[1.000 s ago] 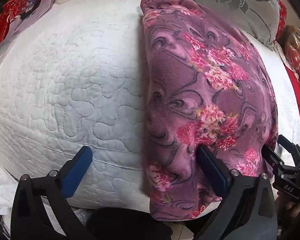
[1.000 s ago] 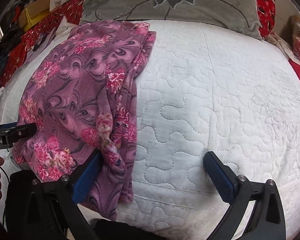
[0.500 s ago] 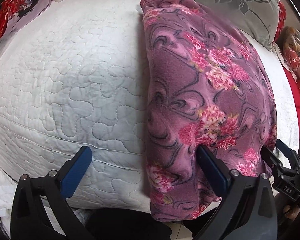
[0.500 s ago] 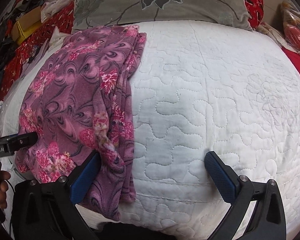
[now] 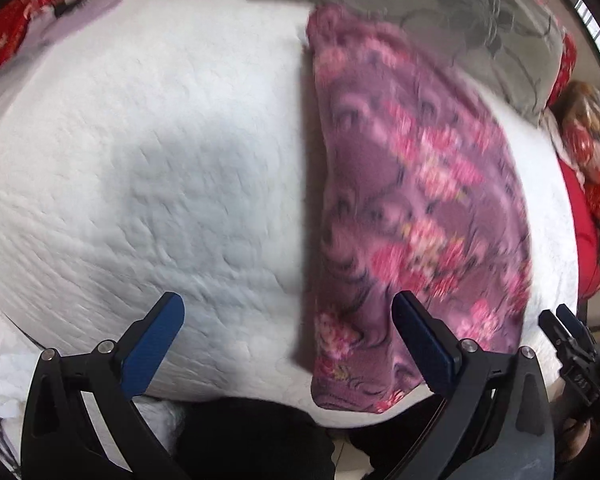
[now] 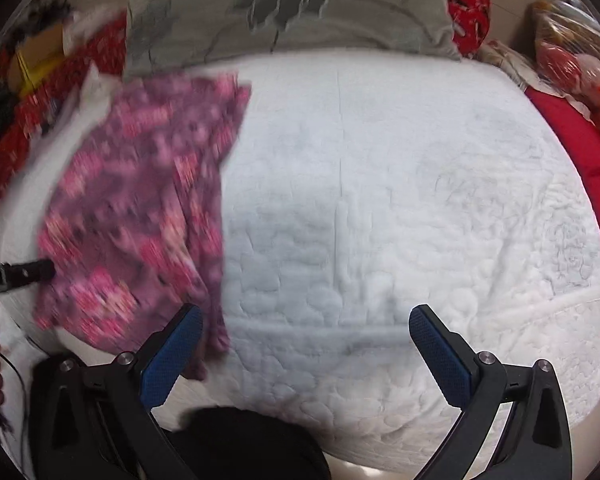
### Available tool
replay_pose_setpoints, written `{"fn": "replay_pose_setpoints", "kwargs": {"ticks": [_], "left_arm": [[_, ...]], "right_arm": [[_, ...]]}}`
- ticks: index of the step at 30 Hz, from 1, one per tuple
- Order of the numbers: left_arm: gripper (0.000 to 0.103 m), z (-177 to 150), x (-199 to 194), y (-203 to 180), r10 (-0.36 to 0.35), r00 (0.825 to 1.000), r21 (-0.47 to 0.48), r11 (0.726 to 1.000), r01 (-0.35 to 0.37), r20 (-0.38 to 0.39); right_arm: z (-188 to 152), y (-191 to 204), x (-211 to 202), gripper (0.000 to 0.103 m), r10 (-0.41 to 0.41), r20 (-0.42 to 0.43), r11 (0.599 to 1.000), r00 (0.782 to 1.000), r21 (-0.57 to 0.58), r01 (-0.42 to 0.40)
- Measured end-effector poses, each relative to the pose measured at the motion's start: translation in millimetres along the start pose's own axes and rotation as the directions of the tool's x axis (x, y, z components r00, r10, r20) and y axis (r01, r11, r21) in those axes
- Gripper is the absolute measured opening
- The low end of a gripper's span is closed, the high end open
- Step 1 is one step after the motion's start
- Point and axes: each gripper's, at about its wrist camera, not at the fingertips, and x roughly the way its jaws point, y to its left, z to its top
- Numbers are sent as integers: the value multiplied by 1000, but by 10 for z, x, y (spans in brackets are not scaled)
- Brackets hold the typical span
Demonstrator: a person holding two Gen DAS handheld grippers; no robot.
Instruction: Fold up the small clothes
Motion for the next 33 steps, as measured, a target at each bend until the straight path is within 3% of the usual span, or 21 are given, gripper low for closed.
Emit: {"fn": "replay_pose_setpoints", "kwargs": {"ticks": [5,10,14,15,16,17,20,25,28,30,33], "left_arm": [[103,290,-164,-142,-12,999,30,999,10,45],[103,574,-90,-326,-32,998,46,998,30,57],[103,674,193,-379,-11,1000,38,999,10,26],[103,687,304,-383,7,1000,34,999,-7,3],[103,683,398,-364,15,1000,31,999,-14,-24],[103,699,474,-338,-1,999,22,1000,2,-43],[103,779,416,-254,-75,997,-26,997,75,-26],[103,998,298,-357,-98,994,-7,995,98,48],[103,1048,500,-464,-51,999,34,998,50,14],[103,1061,663,-480,-37,999,46,998,38,-22],[103,1064,604,-393,-74,997,0,997,74,-12]], "right_arm": [[346,90,-99,101,117,79,993,990,24,-120],[756,326,111,78,199,79,980,977,4,-200],[956,444,374,74,208,56,977,977,28,-209],[986,443,481,69,200,35,979,979,33,-201],[993,431,596,47,198,4,980,980,34,-198],[996,420,731,39,223,-41,974,974,38,-222],[1060,345,741,41,256,-14,964,967,72,-254],[1378,301,613,44,277,93,955,956,80,-285],[1515,358,824,43,229,53,972,972,49,-231],[1535,413,1096,45,130,-43,992,991,0,-130],[1518,458,1051,56,66,7,995,998,-74,-65]]}}
